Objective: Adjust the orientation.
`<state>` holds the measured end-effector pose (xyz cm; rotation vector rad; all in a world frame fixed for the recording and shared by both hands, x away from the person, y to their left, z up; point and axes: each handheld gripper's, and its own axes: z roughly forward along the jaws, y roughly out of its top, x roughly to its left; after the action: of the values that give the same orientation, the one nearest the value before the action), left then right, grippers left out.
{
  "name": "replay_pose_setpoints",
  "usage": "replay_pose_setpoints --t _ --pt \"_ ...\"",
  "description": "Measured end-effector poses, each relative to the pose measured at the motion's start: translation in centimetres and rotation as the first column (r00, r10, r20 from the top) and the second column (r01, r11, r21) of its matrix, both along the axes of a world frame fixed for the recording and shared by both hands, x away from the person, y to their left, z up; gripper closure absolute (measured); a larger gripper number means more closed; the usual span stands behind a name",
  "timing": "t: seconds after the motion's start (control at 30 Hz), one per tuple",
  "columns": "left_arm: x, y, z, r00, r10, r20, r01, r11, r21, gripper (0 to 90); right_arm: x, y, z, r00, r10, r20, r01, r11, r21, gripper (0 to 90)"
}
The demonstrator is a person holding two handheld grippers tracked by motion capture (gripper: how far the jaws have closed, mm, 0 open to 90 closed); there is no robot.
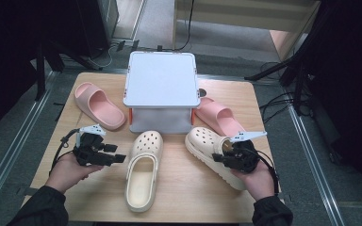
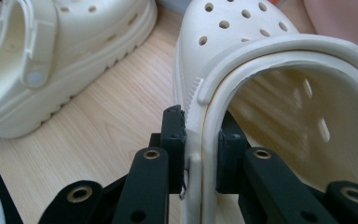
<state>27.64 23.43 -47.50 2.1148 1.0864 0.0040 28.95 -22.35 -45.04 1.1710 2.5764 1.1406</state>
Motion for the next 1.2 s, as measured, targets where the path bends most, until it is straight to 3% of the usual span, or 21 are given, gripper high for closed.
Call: replay_pose_setpoints --t 0.17,0.27,0.43,0.57,1.2 --pt "-0.5 0.1 0.0 1.0000 0.008 0.004 -0.008 1.0000 0.001 38.4 0.0 1.4 0.8 0.9991 -0.029 -0.030 0.030 0.9988 0.039 78.3" --pt "-0.9 0.1 0.0 1.0000 -0.004 0.003 0.004 1.0000 0.004 43.5 -0.1 2.7 0.7 0.9990 -0.019 -0.041 0.020 0.9997 0.013 78.3" --pt "-1.7 -0.3 0.3 0.9988 -0.024 0.043 0.024 0.9997 -0.004 55.2 -0.2 4.7 0.2 0.9987 0.003 -0.051 -0.004 0.9997 -0.023 78.2" --pt "-2.0 -0.6 0.3 0.9986 -0.034 0.040 0.034 0.9994 -0.007 60.4 -0.2 5.9 -0.2 0.9982 0.010 -0.058 -0.013 0.9991 -0.040 78.0" --pt "-2.0 -1.6 -0.6 0.9977 -0.066 0.017 0.066 0.9972 0.035 58.7 -1.4 10.0 -2.5 0.9968 0.022 -0.077 -0.030 0.9937 -0.108 76.7"
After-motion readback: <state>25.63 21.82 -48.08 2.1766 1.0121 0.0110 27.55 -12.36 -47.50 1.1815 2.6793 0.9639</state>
